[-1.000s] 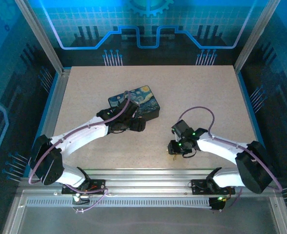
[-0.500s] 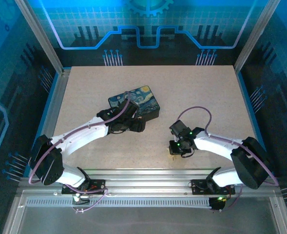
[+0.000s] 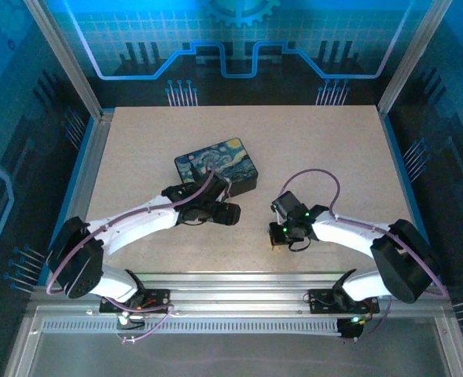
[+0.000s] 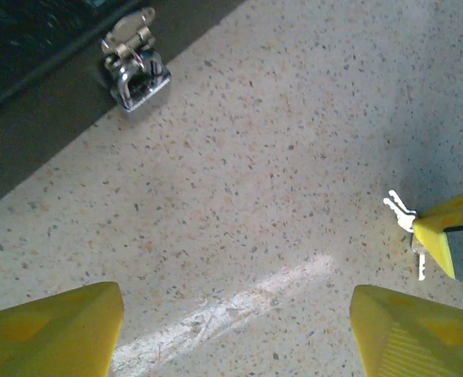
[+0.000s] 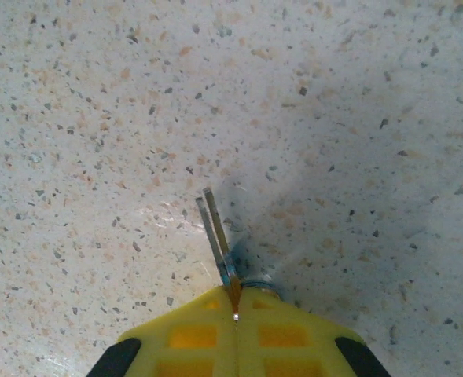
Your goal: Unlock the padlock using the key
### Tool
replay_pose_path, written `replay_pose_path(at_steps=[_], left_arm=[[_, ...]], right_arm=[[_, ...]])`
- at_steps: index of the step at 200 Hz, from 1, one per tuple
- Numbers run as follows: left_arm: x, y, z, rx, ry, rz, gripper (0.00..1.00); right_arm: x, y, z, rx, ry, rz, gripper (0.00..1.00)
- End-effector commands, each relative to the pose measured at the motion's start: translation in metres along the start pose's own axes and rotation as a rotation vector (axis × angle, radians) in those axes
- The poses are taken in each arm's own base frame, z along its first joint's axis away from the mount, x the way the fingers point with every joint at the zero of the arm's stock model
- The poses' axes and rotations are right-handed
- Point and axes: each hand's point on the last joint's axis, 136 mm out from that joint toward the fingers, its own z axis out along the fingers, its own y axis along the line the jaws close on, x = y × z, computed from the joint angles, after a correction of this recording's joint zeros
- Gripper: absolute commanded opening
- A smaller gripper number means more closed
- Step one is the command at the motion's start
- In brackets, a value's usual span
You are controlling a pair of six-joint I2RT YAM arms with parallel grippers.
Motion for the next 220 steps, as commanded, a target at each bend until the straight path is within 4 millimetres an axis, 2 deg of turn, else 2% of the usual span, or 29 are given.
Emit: replay_pose_path(at_steps=[1, 58, 94, 124, 155, 195, 220], left_arm=[[-0.001, -0.014, 0.003, 0.067, 0.006, -0.023, 0.77], [-0.005, -0.041, 0.013, 0.192, 0.049, -0.055, 0.77], [-0.007, -0.056, 0.014, 0.276, 0.058, -0.079, 0.76], [-0.012, -0.073, 0.012, 0.382, 0.069, -0.108, 0.76], [-0.025, -0.085, -0.005, 0.505, 0.043, -0.13, 0.66], [-0.019, -0.095, -0.017, 0.594, 0.076, 0.01, 0.5], [-0.022, -0.099, -0.031, 0.688, 0.053, 0.044, 0.46]], right_arm=[[0.0, 0.002, -0.006, -0.029, -0.024, -0.017, 0.0], [-0.02, 0.01, -0.029, -0.165, -0.108, -0.04, 0.0], [-0.022, 0.006, -0.042, -0.223, -0.131, -0.032, 0.0], [-0.02, 0.021, -0.059, -0.352, -0.175, -0.085, 0.0], [-0.022, 0.039, -0.083, -0.482, -0.238, -0.16, 0.0], [-0.032, 0.062, -0.1, -0.603, -0.256, -0.213, 0.0], [-0.042, 0.073, -0.108, -0.631, -0.252, -0.242, 0.0]])
